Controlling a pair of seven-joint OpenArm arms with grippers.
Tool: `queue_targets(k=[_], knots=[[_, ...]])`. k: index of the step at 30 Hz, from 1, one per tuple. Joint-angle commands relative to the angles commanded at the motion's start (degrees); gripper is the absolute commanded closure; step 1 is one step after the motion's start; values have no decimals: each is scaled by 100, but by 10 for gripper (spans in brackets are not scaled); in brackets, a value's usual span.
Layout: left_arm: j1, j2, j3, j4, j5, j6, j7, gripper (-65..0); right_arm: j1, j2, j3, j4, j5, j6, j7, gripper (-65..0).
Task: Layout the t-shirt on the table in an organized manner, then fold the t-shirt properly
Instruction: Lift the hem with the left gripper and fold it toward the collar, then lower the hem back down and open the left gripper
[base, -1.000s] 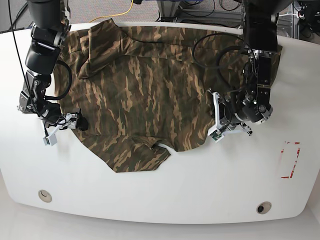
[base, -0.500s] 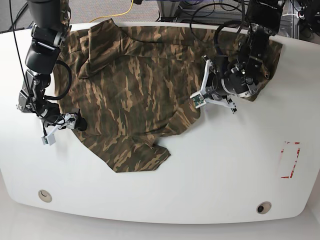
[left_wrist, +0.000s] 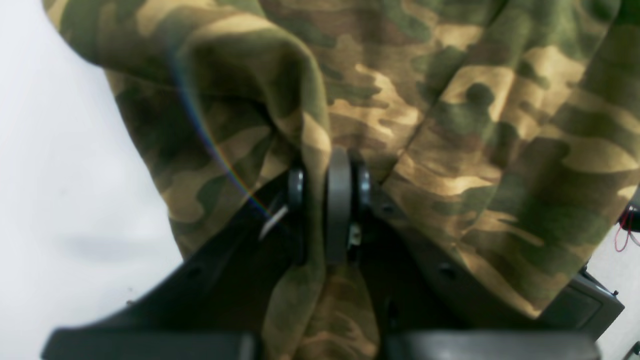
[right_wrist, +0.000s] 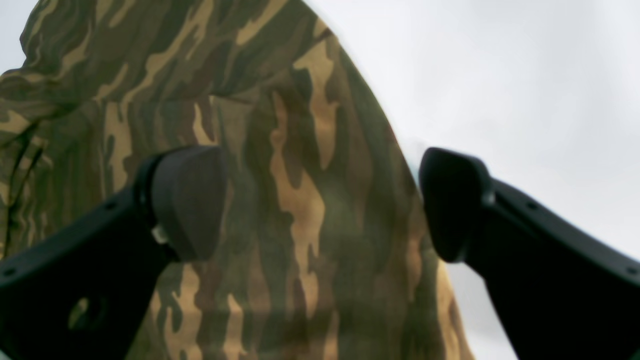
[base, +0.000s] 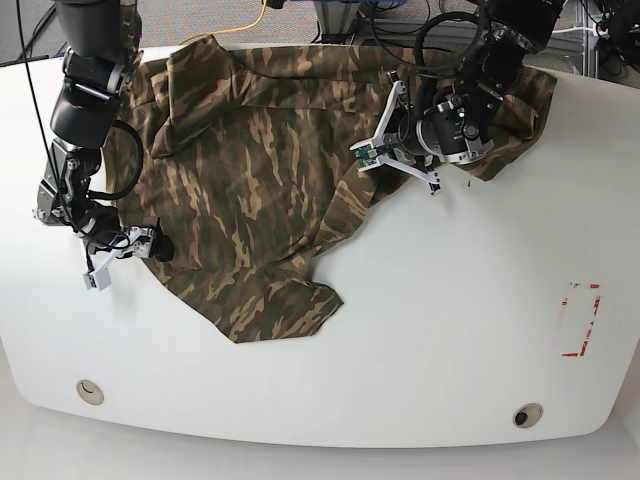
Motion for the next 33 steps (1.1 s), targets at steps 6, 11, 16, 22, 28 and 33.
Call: queue_targets(k=[6,11,16,22,28,33], knots=[[-44,0,-396,176,-9,-9,0,-71,0,0,0,0,0,0,0,-583],[-88,0,-870,378,-18,-18,9,-251,0,0,0,0,0,0,0,-583],[-105,0,-1116,563,-35,-110,9,-363,0,0,0,0,0,0,0,-583],[-220,0,-1336,580,-35,-110,44,-361,0,-79,0,-9,0,0,0,-583],[-501,88,-1952,536,-26,-110,149,-361,0,-132,0,-9,-9,0,0,-583],[-756,193,-2382,527,-26,-110,158,-361,0,-158,0,-9,-9,0,0,-583]])
